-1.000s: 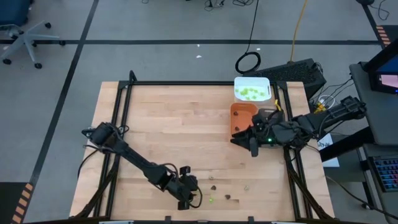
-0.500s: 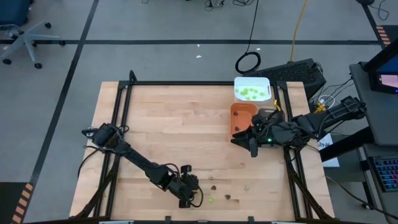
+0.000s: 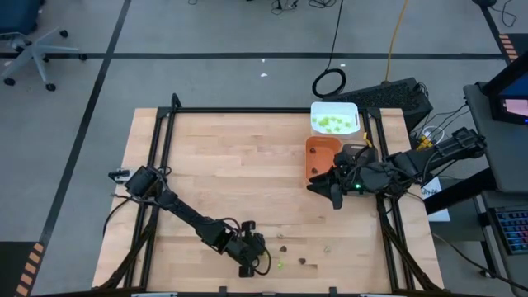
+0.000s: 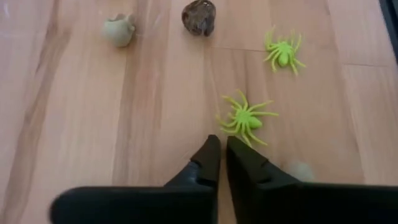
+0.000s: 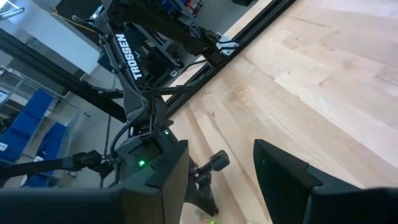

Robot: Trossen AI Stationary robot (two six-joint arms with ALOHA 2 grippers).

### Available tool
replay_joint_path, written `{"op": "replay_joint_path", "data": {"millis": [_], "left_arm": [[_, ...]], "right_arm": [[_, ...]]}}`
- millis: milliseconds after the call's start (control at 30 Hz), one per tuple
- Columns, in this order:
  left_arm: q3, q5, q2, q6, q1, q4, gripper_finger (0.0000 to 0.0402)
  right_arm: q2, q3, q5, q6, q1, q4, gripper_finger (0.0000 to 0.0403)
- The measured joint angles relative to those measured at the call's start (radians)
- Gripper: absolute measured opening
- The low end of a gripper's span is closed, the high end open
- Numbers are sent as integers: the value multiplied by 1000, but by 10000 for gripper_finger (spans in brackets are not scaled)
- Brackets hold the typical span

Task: Sort Halloween decoration
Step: Put the green spider toy into the white bin

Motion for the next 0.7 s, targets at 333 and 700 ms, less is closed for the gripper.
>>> {"op": "replay_joint_path", "data": {"millis": [333, 700], "left_arm": [[0, 47, -95, -130, -1, 10, 15], [-1, -28, -59, -72, -59, 102, 164]], "right_arm": [[0, 0, -14, 14, 0, -23, 167], [0, 0, -24, 4, 0, -25, 167]]}}
